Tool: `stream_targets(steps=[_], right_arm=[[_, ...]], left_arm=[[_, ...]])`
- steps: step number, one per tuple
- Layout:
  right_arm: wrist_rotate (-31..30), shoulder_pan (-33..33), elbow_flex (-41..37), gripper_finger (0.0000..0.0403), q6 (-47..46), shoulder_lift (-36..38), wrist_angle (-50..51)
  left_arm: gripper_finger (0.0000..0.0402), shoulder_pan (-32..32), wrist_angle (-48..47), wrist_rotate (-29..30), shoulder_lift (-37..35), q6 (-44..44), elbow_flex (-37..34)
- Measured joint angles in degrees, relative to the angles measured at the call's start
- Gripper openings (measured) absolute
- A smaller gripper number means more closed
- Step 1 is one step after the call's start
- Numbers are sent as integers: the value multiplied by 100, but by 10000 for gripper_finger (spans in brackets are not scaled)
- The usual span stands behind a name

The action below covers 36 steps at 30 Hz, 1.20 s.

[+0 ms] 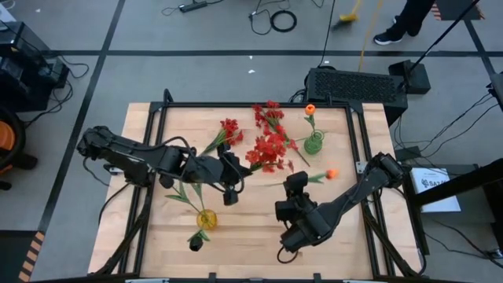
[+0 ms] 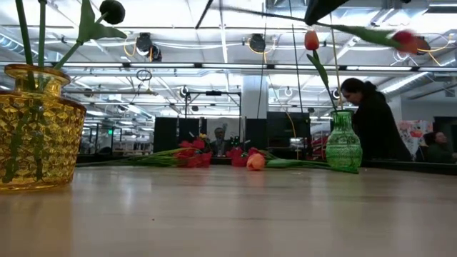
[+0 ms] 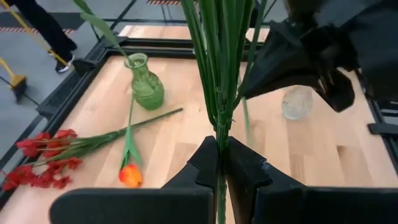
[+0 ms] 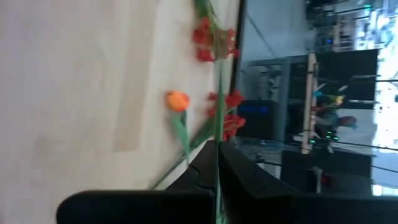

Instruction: Sort flowers into vase by color

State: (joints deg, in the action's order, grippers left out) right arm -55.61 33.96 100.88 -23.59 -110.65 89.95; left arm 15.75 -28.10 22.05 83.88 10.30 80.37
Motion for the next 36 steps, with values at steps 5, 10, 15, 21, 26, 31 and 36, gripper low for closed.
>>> stream_targets(steps=[5,10,15,21,26,31,36], right_arm=[[198,180,0,0,-102,0,2],[199,340,0,0,-121,0,3],[171,363,0,0,-116,-1,4],[153,360,0,0,-120,-1,3],[151,360,0,0,-125,0,-36],[146,360,0,0,-125,-2,-44],[144,360,0,0,-125,-2,-52]], left_arm=[[20,-15,-113,-95,-327,-328,150],[20,-282,-254,-47,-792,-684,240],[20,-843,-277,-53,-1266,-1101,274],[20,-1962,-831,-140,-1650,-1432,268],[20,-2993,-902,-1225,-1731,-1577,266],[20,-4017,-1282,-1845,-1709,-1683,266],[20,-4632,-1866,-2685,-1399,-1714,-43]])
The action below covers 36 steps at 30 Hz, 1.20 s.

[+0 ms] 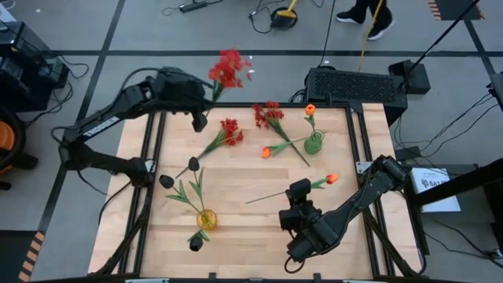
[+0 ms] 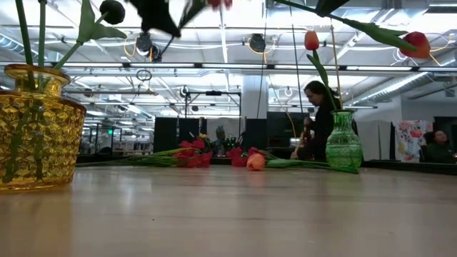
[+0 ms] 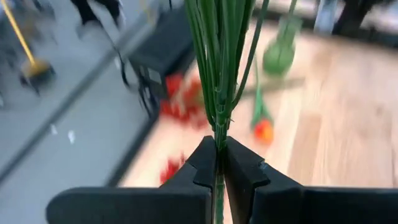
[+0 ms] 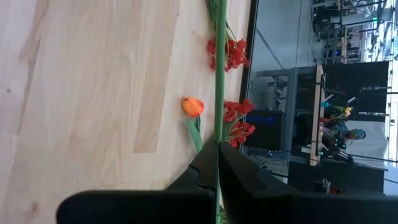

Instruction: Sort flowers into vase by color

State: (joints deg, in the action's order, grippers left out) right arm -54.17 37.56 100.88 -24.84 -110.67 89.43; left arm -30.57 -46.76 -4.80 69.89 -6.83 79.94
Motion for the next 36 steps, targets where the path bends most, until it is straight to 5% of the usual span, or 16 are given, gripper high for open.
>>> stream_targets(steps=[9,36], right_arm=[[-74,-3,0,0,0,0,-14],[-166,-11,0,0,31,0,-42]], left_arm=[[20,-529,-267,-721,205,-321,-890],[34,-584,815,-721,754,-448,-2922]])
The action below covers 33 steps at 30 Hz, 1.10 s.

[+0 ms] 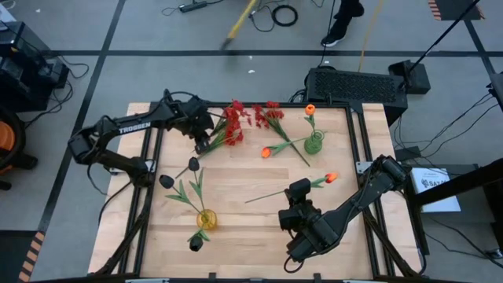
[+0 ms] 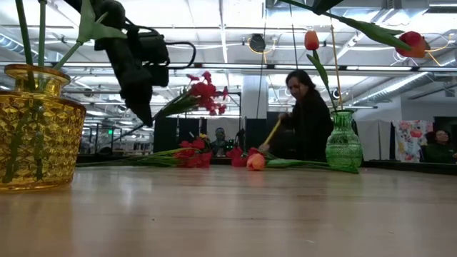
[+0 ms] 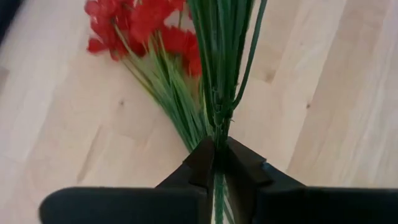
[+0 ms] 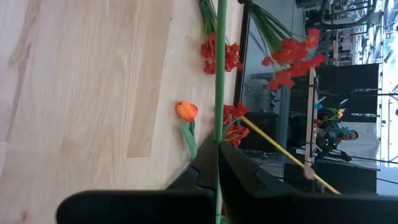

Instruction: Sort flowers into vase by color

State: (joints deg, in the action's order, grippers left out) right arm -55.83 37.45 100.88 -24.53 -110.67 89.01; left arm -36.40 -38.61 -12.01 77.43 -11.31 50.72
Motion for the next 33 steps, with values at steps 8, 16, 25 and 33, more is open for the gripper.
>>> stream_targets(steps=[8,16,25,33], right_arm=[[0,0,0,0,7,0,0],[-828,-158,70,0,740,-4,-222],[-1146,-802,861,0,3149,-2,-1221],[-1382,-1225,1211,0,4123,-2,-1281]], left_arm=[[100,-2,-179,6,-6,192,-158],[146,0,-1471,697,-269,350,1029],[148,469,-2179,844,-751,726,3346],[148,2628,-2214,1675,-695,1382,3883]])
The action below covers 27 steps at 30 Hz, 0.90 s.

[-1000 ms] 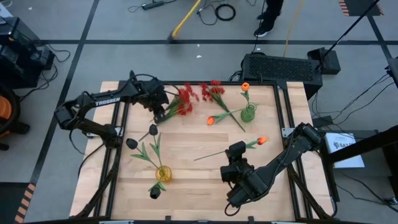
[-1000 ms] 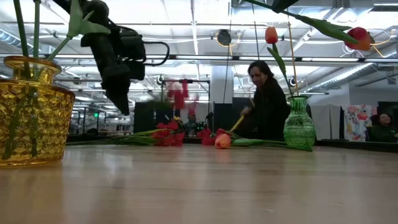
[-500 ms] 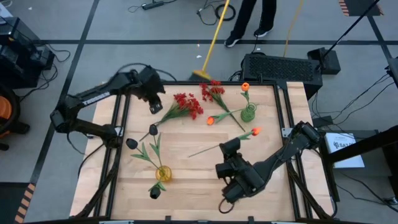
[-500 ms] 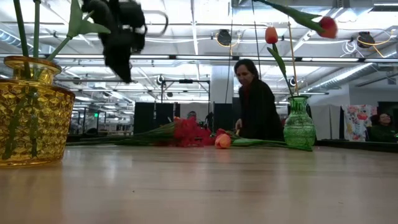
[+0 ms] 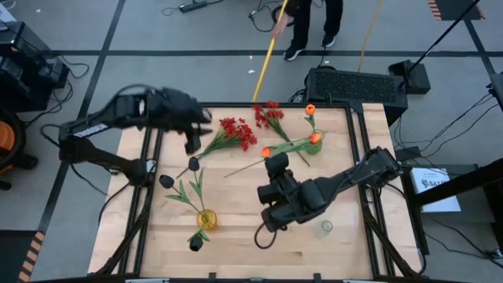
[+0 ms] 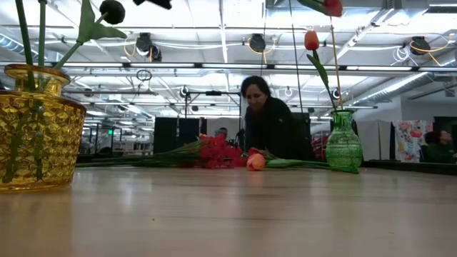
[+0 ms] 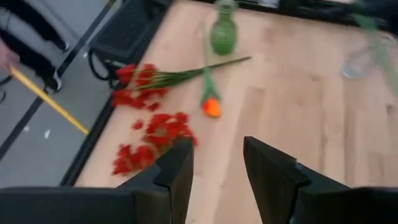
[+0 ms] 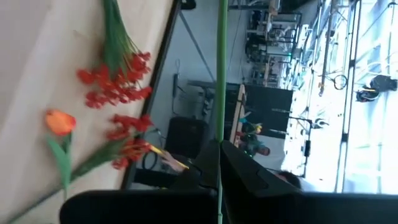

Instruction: Sort flowers into vase by color

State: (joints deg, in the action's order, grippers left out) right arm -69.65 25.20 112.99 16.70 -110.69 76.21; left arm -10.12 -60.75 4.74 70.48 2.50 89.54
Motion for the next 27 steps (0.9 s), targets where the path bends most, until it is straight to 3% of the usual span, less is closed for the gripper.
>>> stream_targets(steps=[6,11,13,20,27], right_arm=[[-137,-168,0,0,363,0,-19],[-128,-194,0,0,373,0,-26],[-124,-164,0,0,373,0,-29],[-96,-146,0,0,373,0,-29],[-100,-148,0,0,357,0,-24]], left_arm=[[148,1623,612,926,485,149,-1],[152,2396,1313,1419,989,-18,-3],[163,2497,1446,1687,1147,90,-3],[227,2566,1791,1824,1670,418,-3],[222,2548,1784,2408,1895,469,-3]])
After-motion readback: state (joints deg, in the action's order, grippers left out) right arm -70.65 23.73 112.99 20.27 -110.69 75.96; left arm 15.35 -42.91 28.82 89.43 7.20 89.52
